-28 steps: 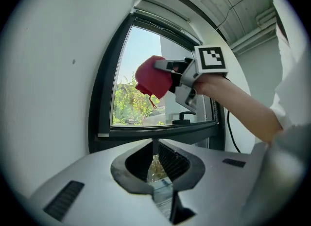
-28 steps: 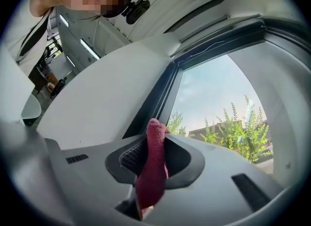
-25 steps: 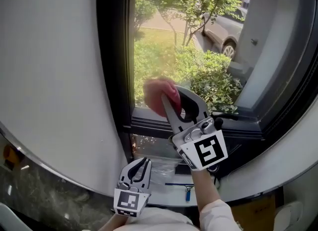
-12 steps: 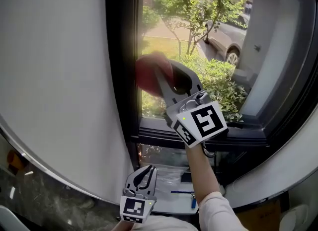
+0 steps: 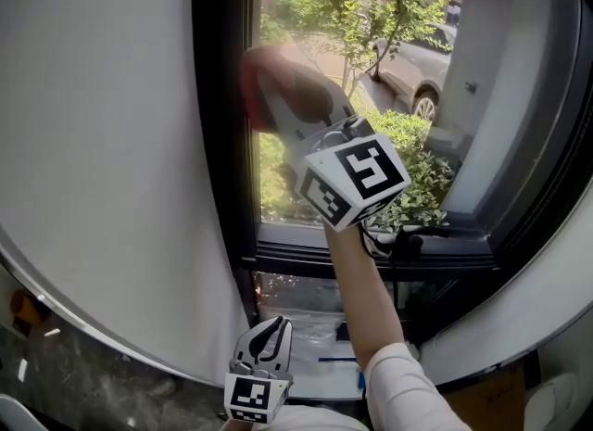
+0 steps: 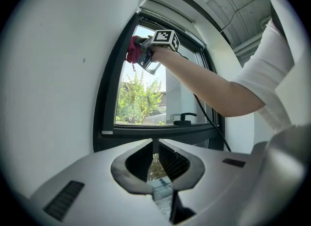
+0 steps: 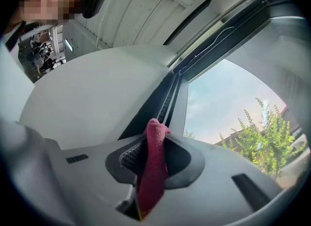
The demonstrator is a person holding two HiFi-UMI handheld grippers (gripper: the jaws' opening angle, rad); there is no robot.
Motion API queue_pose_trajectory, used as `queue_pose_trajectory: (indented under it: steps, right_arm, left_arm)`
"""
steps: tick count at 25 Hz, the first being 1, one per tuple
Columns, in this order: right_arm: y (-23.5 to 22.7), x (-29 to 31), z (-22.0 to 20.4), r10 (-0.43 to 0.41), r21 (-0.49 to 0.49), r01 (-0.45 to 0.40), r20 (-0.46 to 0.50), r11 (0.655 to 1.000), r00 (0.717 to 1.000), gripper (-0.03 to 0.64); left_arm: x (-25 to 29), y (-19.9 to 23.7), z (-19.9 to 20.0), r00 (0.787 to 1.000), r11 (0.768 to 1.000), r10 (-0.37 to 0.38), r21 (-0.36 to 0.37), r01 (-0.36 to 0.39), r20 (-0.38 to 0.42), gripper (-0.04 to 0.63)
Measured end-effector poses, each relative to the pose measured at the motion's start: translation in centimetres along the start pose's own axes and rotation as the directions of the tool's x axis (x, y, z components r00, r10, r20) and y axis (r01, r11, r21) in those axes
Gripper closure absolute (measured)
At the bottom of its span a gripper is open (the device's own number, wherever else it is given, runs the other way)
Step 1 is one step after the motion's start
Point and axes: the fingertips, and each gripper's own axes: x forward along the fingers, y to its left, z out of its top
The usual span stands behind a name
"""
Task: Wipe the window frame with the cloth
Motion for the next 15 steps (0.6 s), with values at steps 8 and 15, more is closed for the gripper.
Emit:
queue_pose_trajectory:
  steps: [8,15]
  right_arm:
    - [0.51,0.52,-0.20,0.033,0.006,-0.033,0.019,0.999,0.999,0.538]
    - [0.13,0.59,-0.78,0.024,-0.013,-0.024,0.004,1.000,1.000,0.538]
  left_arm:
    - [-0.12,-0.13,-0.45,1.000,1.000,-0.011,-0.006,0.011,-0.010,0.554]
    - [-0.28,-0.65,-0.22,1.000,1.000,-0.029,-0.002,0.029,-0.002,0.554]
